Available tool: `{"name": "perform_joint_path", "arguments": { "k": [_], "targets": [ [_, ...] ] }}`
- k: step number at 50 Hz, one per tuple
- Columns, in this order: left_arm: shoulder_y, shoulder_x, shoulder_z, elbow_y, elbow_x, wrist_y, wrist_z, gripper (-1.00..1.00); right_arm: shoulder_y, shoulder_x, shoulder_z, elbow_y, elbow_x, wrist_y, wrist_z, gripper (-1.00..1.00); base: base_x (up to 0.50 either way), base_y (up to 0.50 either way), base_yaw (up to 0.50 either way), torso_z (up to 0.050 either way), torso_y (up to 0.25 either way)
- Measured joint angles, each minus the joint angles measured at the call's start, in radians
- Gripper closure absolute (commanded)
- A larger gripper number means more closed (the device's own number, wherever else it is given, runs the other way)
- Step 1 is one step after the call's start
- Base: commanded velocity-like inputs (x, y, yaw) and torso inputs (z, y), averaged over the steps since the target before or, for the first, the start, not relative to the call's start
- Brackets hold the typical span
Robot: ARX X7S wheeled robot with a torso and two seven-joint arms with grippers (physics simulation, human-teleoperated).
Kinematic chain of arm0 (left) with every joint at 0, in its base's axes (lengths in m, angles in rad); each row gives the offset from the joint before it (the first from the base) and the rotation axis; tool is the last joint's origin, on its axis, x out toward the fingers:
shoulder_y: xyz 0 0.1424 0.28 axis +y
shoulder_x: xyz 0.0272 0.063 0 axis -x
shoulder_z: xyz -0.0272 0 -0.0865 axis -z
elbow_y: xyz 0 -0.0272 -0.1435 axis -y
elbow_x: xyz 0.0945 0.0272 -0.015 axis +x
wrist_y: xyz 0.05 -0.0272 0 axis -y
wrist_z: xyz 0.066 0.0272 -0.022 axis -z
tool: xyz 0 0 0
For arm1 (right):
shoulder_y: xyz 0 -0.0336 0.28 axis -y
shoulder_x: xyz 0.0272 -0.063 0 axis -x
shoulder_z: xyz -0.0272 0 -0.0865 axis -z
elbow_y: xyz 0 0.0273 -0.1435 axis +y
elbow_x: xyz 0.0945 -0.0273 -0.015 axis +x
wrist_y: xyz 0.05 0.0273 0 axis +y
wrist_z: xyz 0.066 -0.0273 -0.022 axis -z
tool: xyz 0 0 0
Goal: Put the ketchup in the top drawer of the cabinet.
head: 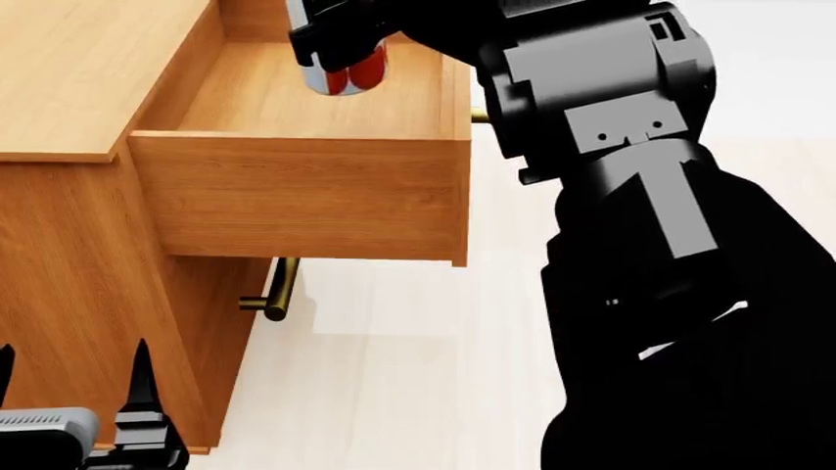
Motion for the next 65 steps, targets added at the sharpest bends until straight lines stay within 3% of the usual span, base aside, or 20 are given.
{"name": "perform_joint_path", "arguments": {
  "k": [49, 50, 65],
  "targets": [
    [-0.001, -0.006, 0.004, -0.011, -0.009, 0.011, -0.007, -1.00, -0.020, 0.000, -0.033, 0.000, 0.016, -0.001, 0.008, 1.00, 0.00, 0.00, 0.00, 0.000, 0.000],
    [0.000, -0.006, 0.004, -0.011, -0.009, 0.011, -0.007, -1.00, -0.020, 0.000, -0.032, 0.000, 0.015, 0.000, 0.009, -1.00, 0.00, 0.00, 0.00, 0.000, 0.000],
    [0.001, -0.010, 0.004, -0.004, -0.013, 0.009, -0.012, -1.00, -0.023, 0.000, -0.004, 0.000, -0.018, -0.018, 0.015, -1.00, 0.00, 0.00, 0.00, 0.000, 0.000]
  ]
}}
